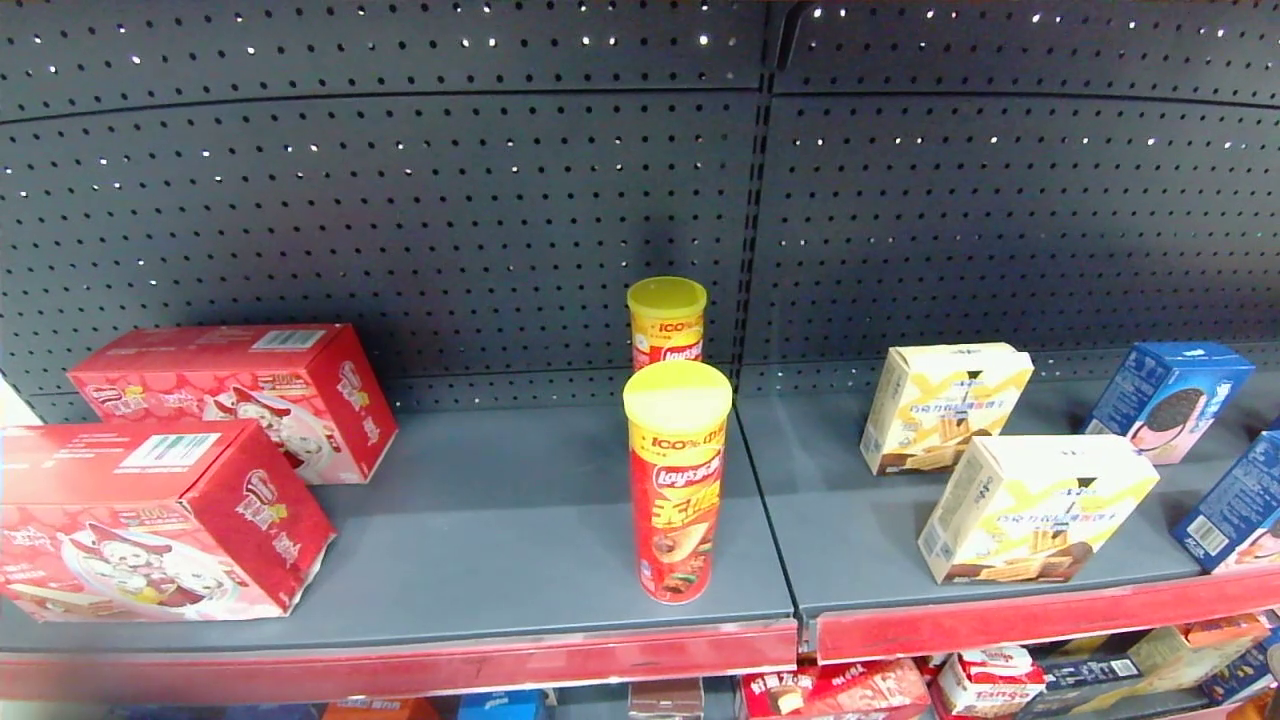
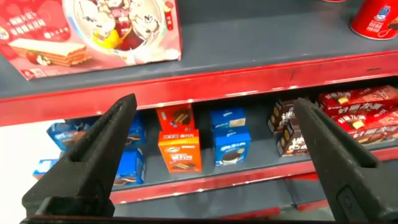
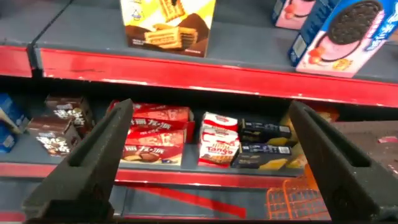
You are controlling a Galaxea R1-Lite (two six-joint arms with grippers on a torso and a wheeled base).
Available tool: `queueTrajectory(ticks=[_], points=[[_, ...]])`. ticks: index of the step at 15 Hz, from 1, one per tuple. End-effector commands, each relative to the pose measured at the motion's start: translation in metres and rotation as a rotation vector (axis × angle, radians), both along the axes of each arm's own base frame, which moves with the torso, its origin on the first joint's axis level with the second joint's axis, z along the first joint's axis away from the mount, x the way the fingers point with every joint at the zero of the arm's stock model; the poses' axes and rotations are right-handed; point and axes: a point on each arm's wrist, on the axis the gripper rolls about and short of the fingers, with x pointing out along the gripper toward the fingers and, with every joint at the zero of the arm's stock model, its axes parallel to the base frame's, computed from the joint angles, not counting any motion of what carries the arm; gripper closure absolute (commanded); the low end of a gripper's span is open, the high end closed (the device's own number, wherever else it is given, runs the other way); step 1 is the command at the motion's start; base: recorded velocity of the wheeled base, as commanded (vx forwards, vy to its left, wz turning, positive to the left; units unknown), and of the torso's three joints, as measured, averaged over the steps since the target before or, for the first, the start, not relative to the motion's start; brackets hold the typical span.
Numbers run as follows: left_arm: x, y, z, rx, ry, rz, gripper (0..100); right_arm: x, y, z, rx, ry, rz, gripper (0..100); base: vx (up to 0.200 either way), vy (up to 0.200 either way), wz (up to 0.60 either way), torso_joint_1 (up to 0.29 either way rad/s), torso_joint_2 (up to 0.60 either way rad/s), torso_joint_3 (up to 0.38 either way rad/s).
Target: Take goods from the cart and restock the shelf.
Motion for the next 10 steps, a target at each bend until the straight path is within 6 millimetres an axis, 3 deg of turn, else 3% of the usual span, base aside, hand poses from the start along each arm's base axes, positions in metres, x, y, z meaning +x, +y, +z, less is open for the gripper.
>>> queueTrajectory(ticks=[1, 7, 10], points=[[-0.0006, 0.0, -0.0002, 0.004, -0.007, 0.0, 0, -0.0018, 0.0, 0.0003, -0.001, -0.018, -0.01, 0, 0.0, 0.0, 0.0, 0.0, 0.0, 0.0], [-0.0001, 0.0001, -0.0011, 0.003, -0.005, 0.006, 0, -0.0019, -0.003, 0.0008, 0.067, -0.024, -0.146, 0, 0.0, 0.0, 0.0, 0.0, 0.0, 0.0], [-0.0003, 0.0003, -0.0007, -0.016, -0.005, 0.018, 0, -0.0021, -0.0027, 0.0004, 0.102, -0.023, -0.133, 0, 0.0, 0.0, 0.0, 0.0, 0.0, 0.0]])
